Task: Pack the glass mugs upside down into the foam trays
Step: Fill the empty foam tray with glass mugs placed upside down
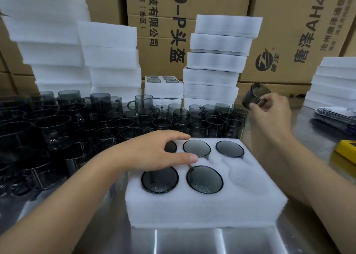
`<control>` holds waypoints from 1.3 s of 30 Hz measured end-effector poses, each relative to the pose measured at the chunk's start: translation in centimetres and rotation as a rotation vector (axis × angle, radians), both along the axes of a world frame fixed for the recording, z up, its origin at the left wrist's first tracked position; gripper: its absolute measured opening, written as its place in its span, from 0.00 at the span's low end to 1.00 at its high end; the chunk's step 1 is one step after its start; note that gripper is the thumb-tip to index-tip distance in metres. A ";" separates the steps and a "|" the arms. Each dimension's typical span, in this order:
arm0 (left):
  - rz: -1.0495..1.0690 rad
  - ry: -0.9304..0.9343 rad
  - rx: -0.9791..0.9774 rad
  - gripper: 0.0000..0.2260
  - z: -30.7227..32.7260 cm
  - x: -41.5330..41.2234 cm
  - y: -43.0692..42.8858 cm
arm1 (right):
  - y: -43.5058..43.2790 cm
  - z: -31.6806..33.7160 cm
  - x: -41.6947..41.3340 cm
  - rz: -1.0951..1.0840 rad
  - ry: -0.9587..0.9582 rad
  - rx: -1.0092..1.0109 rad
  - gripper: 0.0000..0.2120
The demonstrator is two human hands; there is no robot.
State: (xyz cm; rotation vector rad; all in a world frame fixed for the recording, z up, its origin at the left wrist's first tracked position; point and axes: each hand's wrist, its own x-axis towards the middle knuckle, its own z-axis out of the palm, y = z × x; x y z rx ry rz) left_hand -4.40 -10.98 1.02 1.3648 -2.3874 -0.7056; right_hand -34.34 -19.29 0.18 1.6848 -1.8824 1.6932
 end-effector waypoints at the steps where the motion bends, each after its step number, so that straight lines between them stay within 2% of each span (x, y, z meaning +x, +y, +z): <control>1: 0.018 0.032 -0.018 0.40 -0.1 -0.1 -0.1 | 0.6 0.7 0.8 0.038 -0.016 -0.037 0.06; 4: 0.081 0.214 -0.047 0.36 -0.7 -0.3 -0.4 | 2.2 1.9 3.5 0.174 -0.065 -0.108 0.07; 6: 0.106 0.371 -0.064 0.27 -1.0 -0.5 -0.6 | 3.3 2.0 5.3 0.297 -0.081 -0.137 0.08; 9: 0.128 0.564 -0.093 0.20 -1.1 -0.7 -0.9 | 4.8 1.7 7.3 0.481 0.057 -0.151 0.11; 12: 0.136 0.740 -0.060 0.29 -0.8 -0.8 -1.0 | 5.7 1.0 8.3 0.574 0.314 -0.190 0.10; 15: 0.174 0.868 0.004 0.40 -0.6 -1.0 -0.9 | 6.2 0.5 9.0 0.631 0.488 -0.229 0.08; 17: 0.192 0.891 0.055 0.40 -0.6 -1.1 -0.9 | 6.4 0.4 9.3 0.636 0.549 -0.245 0.08; 20: 0.199 0.868 0.107 0.29 -0.6 -1.0 -1.0 | 6.5 0.4 9.4 0.657 0.587 -0.257 0.09; 22: 0.201 0.869 0.124 0.25 -0.8 -0.9 -1.1 | 6.6 0.5 9.3 0.675 0.606 -0.224 0.13; 25: 0.167 0.868 0.104 0.25 -1.0 -0.8 -1.3 | 6.4 0.6 9.2 0.711 0.634 -0.179 0.26; 29: 0.132 0.811 0.062 0.31 -1.2 -0.5 -1.4 | 6.2 0.2 9.0 0.701 0.629 -0.134 0.36; 31: 0.117 0.805 0.061 0.29 -1.2 -0.4 -1.4 | 6.2 0.1 8.9 0.692 0.612 -0.090 0.41; 39: 0.091 0.793 0.072 0.20 -1.3 -0.2 -1.6 | 6.6 0.3 9.0 0.704 0.645 -0.062 0.42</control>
